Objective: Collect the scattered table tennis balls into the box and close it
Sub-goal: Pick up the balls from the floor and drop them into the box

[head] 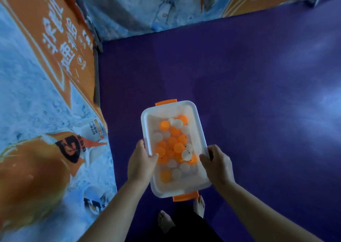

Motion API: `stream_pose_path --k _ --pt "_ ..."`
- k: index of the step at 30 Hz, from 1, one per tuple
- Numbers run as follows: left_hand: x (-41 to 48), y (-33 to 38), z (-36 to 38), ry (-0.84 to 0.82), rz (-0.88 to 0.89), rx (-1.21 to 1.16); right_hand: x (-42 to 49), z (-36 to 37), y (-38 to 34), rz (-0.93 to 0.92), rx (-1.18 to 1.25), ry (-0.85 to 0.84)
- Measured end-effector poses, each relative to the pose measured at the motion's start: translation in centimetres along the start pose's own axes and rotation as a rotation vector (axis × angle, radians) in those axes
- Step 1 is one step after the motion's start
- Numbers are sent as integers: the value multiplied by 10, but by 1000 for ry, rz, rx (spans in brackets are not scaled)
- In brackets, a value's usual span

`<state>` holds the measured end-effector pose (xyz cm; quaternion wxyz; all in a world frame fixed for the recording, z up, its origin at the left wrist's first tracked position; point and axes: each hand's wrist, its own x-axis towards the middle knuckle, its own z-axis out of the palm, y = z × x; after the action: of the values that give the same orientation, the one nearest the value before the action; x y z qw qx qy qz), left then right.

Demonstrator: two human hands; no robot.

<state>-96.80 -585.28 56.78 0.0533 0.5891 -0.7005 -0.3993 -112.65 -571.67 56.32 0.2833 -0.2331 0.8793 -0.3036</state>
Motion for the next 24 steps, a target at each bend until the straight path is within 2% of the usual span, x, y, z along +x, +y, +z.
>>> stream_pose_path --k 12,17,24 --pt "-76 182 106 -271 324 68 -26 -195 112 133 79 287" --pt "-115 277 190 -351 404 106 -21 -291 187 211 166 389" --pt "-162 390 301 -452 538 83 -14 -408 274 280 161 531"
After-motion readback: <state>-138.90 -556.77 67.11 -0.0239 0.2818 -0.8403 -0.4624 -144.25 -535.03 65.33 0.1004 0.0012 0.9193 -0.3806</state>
